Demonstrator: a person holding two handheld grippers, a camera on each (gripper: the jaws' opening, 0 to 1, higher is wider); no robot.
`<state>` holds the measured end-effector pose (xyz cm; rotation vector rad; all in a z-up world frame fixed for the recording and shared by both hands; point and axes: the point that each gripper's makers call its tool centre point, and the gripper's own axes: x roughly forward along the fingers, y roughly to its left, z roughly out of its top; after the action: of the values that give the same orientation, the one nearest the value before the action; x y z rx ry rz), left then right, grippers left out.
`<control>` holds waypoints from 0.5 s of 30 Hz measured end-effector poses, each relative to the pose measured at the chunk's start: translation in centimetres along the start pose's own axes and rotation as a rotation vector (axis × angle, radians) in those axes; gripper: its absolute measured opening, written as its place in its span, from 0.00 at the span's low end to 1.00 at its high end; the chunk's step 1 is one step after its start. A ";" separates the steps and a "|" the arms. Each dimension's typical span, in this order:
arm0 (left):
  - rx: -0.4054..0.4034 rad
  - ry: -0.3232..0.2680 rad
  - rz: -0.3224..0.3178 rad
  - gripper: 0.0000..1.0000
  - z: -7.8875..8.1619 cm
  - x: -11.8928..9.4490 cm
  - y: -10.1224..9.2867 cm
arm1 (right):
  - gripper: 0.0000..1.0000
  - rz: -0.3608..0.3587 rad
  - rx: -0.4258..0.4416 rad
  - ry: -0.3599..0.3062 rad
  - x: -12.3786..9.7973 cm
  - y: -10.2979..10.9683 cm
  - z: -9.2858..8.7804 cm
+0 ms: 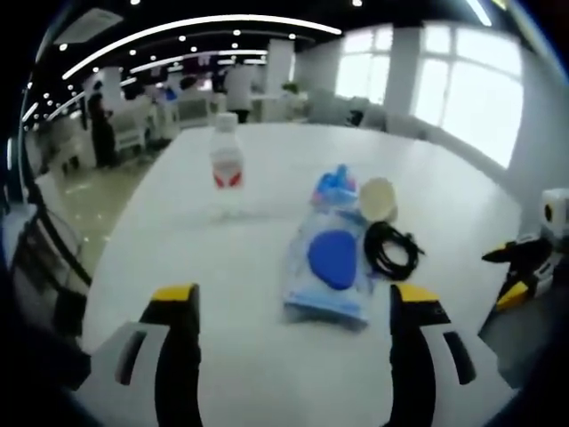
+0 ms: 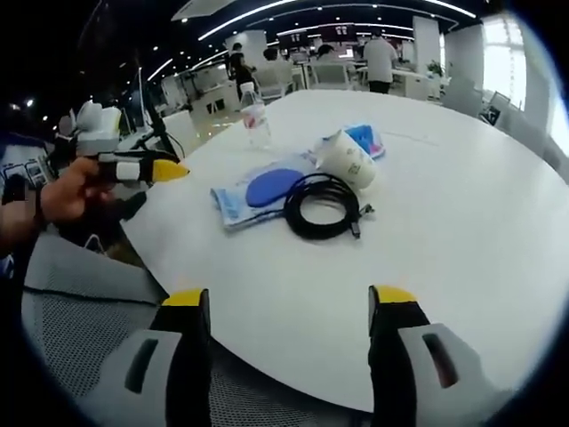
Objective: Arrange the tabletop items into an orderly group along one side of the table until the central work area is clear of visible clutter.
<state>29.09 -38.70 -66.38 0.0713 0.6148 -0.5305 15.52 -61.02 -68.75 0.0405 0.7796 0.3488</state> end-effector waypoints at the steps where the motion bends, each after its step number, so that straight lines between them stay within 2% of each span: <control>1: 0.006 0.004 0.001 0.85 -0.1 0.0 -0.1 | 0.72 0.000 0.005 -0.004 0.2 -0.1 0.4; 8: 0.007 0.003 -0.008 0.85 -0.1 -0.1 -0.3 | 0.71 0.007 -0.066 0.004 1.2 -1.0 3.7; 12: 0.015 0.000 -0.010 0.84 0.1 -0.1 -0.4 | 0.70 0.001 -0.105 -0.009 2.0 -2.4 6.8; 15: 0.022 0.002 -0.012 0.84 0.1 -0.1 -0.4 | 0.71 -0.004 -0.122 -0.010 3.0 -3.6 8.4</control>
<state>28.87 -39.06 -66.25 0.0891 0.6121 -0.5484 24.38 -62.67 -65.37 -0.0745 0.7474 0.3912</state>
